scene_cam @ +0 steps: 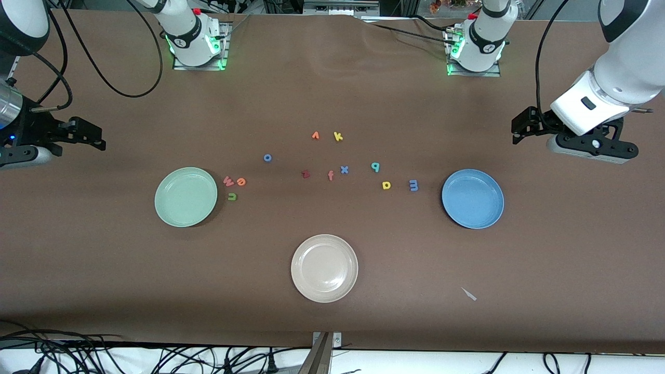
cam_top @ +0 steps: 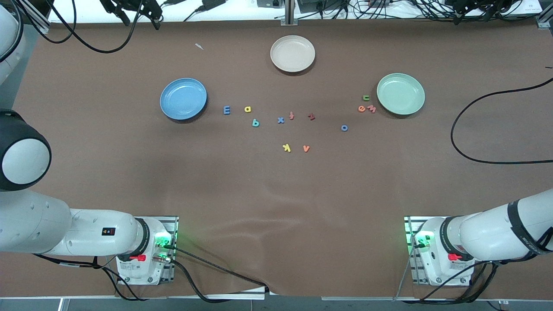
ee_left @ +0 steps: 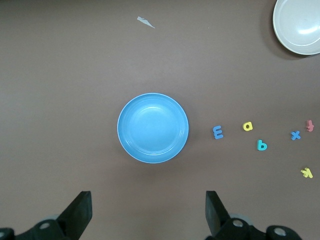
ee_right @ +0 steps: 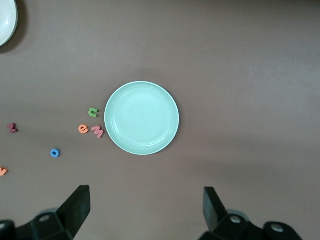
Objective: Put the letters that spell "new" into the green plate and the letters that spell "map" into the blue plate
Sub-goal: 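Reach the left gripper down to the yellow letter beside the blue plate, then grasp the yellow letter with the left gripper while the right gripper grasps green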
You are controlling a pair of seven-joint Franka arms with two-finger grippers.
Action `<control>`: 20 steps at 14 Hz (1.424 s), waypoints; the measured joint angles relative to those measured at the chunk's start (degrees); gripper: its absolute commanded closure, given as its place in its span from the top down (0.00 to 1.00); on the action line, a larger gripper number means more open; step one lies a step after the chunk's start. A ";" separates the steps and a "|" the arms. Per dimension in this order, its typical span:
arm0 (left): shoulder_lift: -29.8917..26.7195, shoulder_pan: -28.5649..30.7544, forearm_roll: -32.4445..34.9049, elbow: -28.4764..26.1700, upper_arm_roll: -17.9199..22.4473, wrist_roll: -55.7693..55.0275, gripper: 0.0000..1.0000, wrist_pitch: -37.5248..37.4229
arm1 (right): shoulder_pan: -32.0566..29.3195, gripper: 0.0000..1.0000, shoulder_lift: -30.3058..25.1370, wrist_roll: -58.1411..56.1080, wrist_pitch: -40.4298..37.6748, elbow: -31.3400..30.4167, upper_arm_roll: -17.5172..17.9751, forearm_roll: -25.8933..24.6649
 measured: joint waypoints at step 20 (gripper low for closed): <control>29.26 -16.98 1.69 7.31 -2.95 -16.37 1.00 11.31 | 0.37 1.00 4.66 0.06 0.67 0.01 1.39 0.11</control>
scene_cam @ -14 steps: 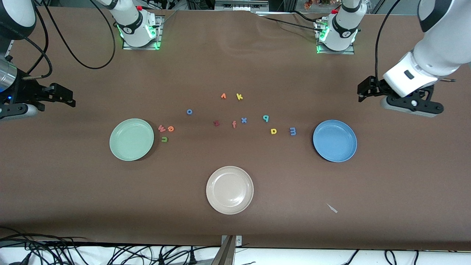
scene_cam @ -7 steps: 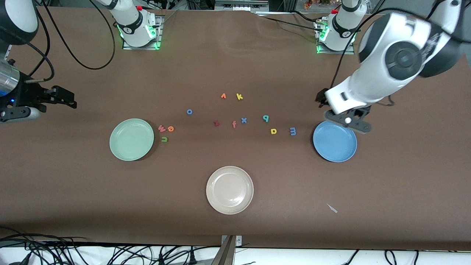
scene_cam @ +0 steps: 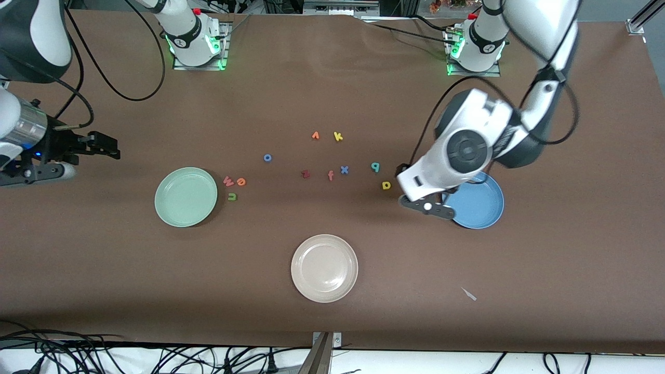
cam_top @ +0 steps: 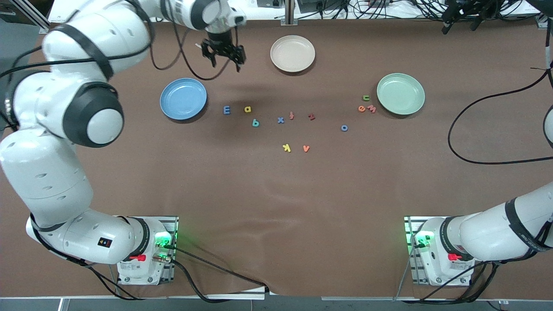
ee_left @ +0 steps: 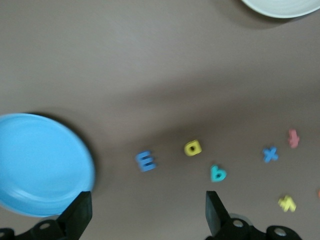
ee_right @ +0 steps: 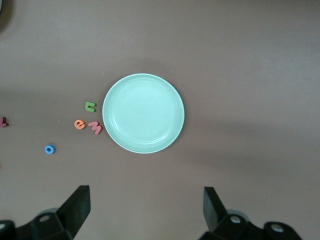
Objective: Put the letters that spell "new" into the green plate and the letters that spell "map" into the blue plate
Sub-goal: 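Grasp the yellow letter with the left gripper while the right gripper grasps green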
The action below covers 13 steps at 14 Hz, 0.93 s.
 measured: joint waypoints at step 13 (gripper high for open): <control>7.95 -4.19 0.07 -7.57 0.49 -7.08 0.65 14.74 | 9.03 1.00 18.45 14.49 25.41 -0.32 5.34 2.97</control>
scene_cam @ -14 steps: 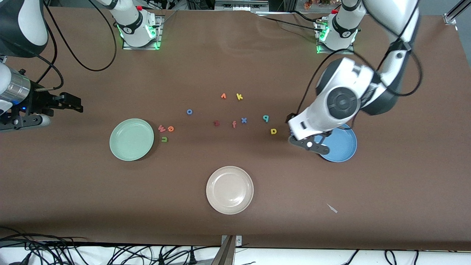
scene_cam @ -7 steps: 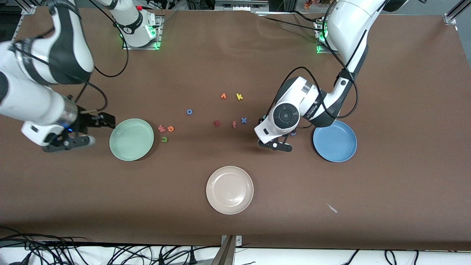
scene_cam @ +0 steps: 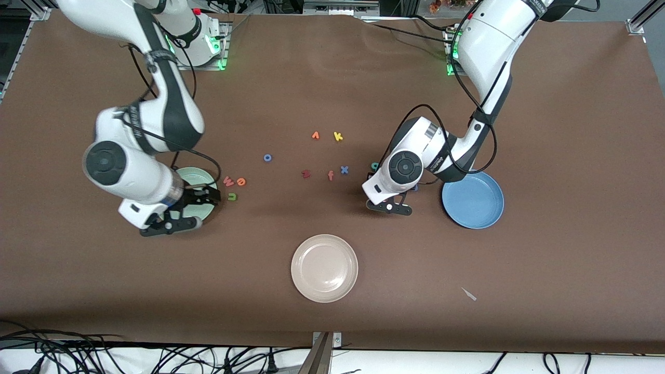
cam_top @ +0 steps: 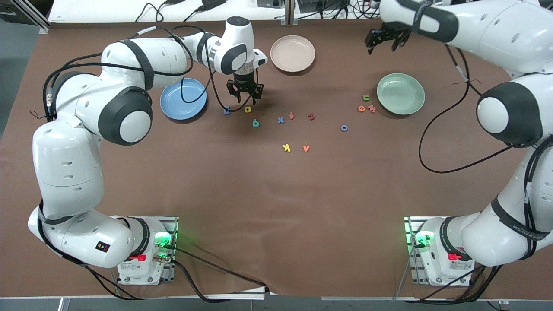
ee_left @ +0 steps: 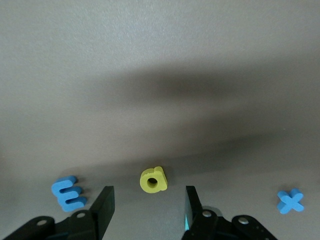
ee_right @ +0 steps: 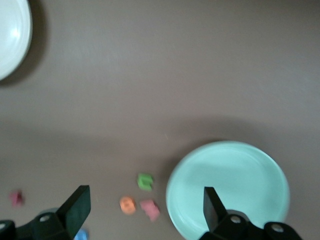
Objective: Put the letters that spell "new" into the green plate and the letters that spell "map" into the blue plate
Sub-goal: 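Grasp the yellow letter with the left gripper while the right gripper grasps green, then release the yellow letter on the blue plate while the right gripper releases green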
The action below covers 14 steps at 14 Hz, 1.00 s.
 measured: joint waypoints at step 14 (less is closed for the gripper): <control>0.00 -0.14 0.00 -5.40 -0.11 -1.15 0.48 6.99 | 0.77 0.99 1.30 15.95 34.37 -27.29 5.15 0.05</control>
